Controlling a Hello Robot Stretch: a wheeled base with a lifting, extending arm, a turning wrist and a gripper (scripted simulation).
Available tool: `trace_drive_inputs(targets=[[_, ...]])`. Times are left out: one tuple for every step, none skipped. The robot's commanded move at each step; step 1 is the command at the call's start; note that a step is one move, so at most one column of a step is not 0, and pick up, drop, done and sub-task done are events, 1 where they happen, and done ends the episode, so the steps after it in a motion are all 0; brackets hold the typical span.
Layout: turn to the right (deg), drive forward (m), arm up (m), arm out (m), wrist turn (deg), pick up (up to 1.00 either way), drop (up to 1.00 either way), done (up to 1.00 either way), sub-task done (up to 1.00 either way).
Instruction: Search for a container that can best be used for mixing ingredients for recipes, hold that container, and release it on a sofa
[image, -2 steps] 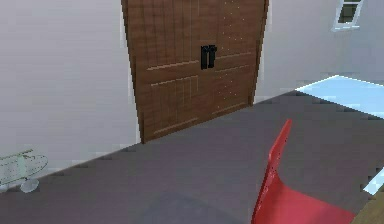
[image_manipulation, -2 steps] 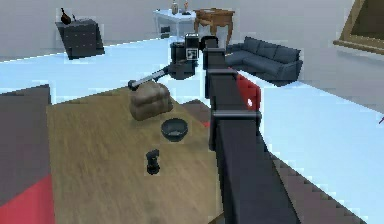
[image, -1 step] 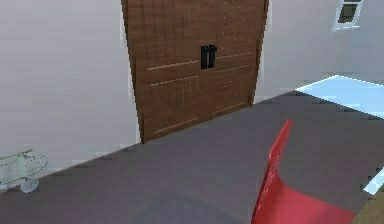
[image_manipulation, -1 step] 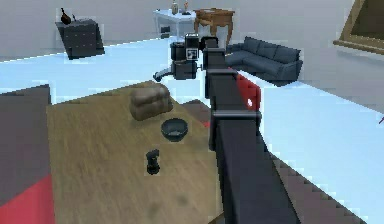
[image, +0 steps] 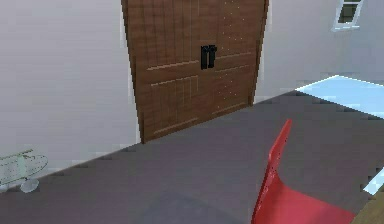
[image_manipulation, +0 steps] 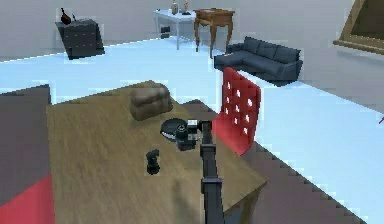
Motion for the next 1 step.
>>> trace_drive_inputs(targets=[[0.0,0.00,0.00,0.00,0.0,1.00,0.00,0.00,0.00]])
